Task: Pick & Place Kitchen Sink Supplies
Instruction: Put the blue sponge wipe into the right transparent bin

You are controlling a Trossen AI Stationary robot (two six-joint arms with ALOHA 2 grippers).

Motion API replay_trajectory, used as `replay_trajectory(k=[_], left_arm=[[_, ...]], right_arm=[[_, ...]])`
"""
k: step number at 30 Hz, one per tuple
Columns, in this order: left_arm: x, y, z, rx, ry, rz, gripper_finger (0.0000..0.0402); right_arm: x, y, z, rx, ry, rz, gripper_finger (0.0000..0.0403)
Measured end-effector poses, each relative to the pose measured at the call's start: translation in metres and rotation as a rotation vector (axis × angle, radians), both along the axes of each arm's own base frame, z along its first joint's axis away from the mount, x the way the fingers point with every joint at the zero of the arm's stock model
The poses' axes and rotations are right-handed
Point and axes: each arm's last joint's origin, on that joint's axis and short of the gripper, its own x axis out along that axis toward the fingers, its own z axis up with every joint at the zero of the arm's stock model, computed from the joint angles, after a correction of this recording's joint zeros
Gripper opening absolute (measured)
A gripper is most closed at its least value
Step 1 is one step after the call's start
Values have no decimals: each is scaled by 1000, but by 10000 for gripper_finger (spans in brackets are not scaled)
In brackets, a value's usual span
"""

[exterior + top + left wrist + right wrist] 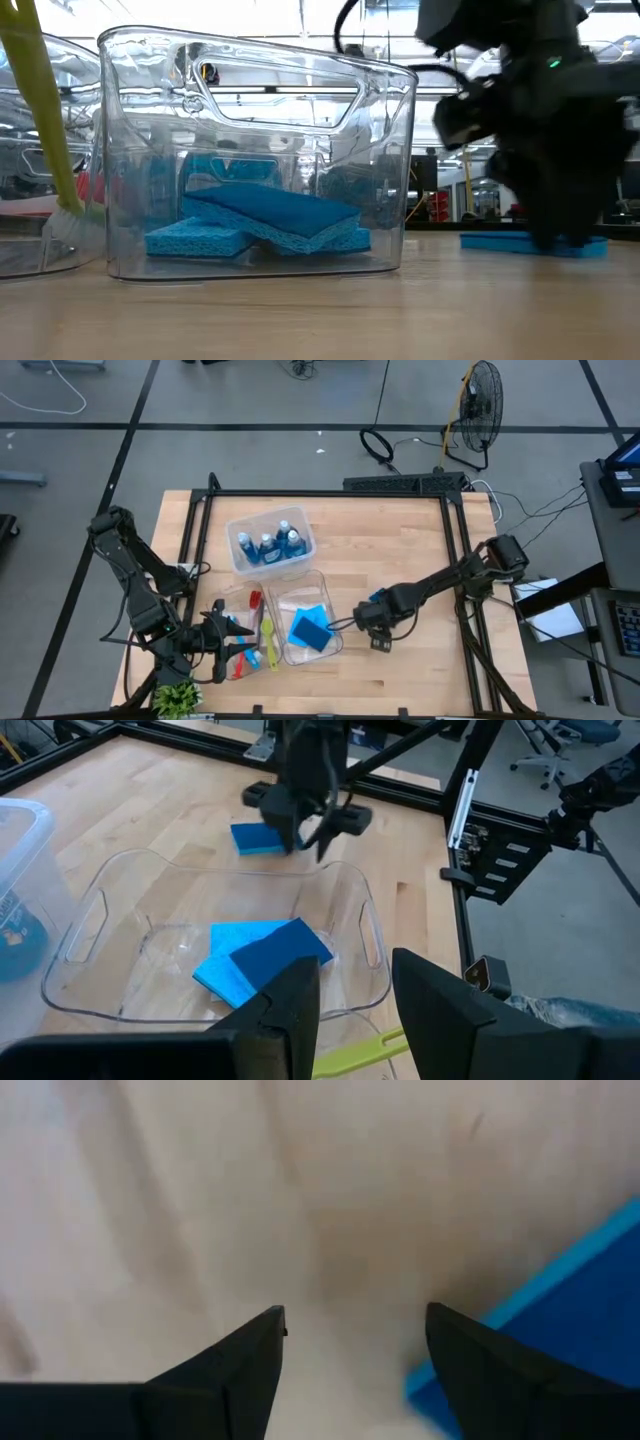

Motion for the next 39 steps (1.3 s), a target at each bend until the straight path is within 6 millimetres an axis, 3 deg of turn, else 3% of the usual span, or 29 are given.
replay_trajectory(k=[3, 8, 15, 20, 26, 32, 35, 39], left_arm=[[0, 0, 0, 0, 0, 0, 132], [0, 0, 0, 0, 0, 0, 132], [0, 0, 0, 0, 0, 0, 132], [0, 0, 0, -1, 0, 0, 132], [0, 0, 0, 0, 0, 0, 132], [0, 0, 0, 0, 0, 0, 132], [0, 0, 0, 0, 0, 0, 132], [0, 0, 0, 0, 0, 0, 132]], right_arm=[[-8, 9, 4, 47, 51, -9, 230], [-26, 22, 3, -35, 157, 25, 224], [-46, 20, 8, -157, 297, -100, 249], [-43, 6, 15, -208, 271, -129, 293], [-25, -25, 15, -266, 154, -265, 346], [-18, -52, -7, -142, 69, -378, 361], [-23, -57, -21, -59, 37, -453, 361], [-32, -60, -31, -83, 54, -468, 361]])
